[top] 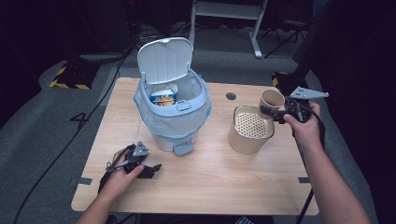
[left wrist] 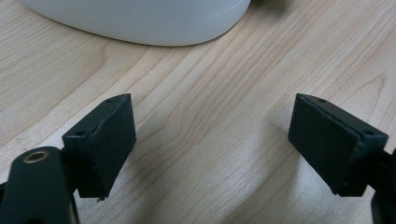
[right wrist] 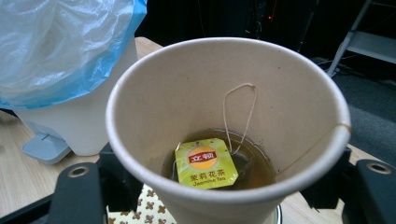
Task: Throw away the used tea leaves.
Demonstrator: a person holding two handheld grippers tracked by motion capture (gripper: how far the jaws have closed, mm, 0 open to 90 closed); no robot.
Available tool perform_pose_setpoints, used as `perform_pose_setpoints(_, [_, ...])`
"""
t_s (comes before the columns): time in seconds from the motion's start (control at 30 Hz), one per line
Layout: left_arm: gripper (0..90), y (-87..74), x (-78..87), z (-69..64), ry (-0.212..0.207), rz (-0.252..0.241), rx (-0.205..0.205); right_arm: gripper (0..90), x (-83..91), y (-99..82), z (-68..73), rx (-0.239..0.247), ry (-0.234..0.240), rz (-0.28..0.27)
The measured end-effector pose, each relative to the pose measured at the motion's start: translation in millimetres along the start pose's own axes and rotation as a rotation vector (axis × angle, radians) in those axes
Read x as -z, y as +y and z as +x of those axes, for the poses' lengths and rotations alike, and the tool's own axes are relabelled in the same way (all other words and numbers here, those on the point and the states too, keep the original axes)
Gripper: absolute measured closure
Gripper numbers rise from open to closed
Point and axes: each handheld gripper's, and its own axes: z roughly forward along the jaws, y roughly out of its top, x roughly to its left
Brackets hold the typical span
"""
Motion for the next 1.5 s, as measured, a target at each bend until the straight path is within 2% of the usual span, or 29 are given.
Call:
perform_pose_setpoints(0.1, [15.4,-0.1,0.2,-0.1,0.004,0.000,0.000,29.3,-0.8,-0.3,0.1,0.021,-0.008,0.015])
perform_pose_setpoints(0.23, [15.3,-0.2,0.2,-0.2,0.003,0.000,0.001,29.4,-1.9,0.4,1.4,0.087,-0.043,0.053])
perform_pose_setpoints(0.43, [15.3,-0.3,0.3,-0.2,0.004,0.000,0.001,30.3,-1.3,4.0,1.3,0.229,-0.103,0.113])
perform_pose_setpoints(0.47, [15.3,-0.3,0.4,-0.2,0.004,0.000,0.002,30.4,-0.9,4.9,1.3,0.264,-0.119,0.128])
perform_pose_setpoints(0.67, [15.3,-0.4,0.4,-0.5,0.004,0.000,0.005,31.1,-0.3,10.6,9.8,0.512,-0.225,0.224])
perform_pose_setpoints(0.77, [15.3,-0.4,0.4,-0.4,0.004,0.000,0.005,31.5,-0.6,14.1,15.6,0.617,-0.279,0.266])
perform_pose_setpoints(0.87, [15.3,-0.5,0.5,-0.5,0.004,0.000,0.005,31.6,-2.2,16.6,22.0,0.751,-0.334,0.328])
perform_pose_setpoints(0.97, [15.3,-0.5,0.4,-0.5,0.004,0.000,0.006,31.9,-5.2,17.5,27.9,0.859,-0.378,0.376])
perform_pose_setpoints(1.07, [15.3,-0.5,0.4,-0.4,0.004,-0.001,0.006,31.9,-9.1,18.2,35.1,1.013,-0.439,0.439])
perform_pose_setpoints(1.2, [15.3,-0.6,0.4,-0.5,0.004,-0.001,0.006,32.0,-15.7,16.2,46.0,1.171,-0.517,0.515])
perform_pose_setpoints(1.33, [15.3,-0.8,0.5,-0.5,0.003,-0.001,0.006,32.1,-21.7,15.3,54.4,1.333,-0.583,0.566])
perform_pose_setpoints(1.5, [15.3,-1.0,0.7,-0.5,0.003,-0.001,0.006,32.4,-29.3,9.8,67.5,1.621,-0.711,0.650])
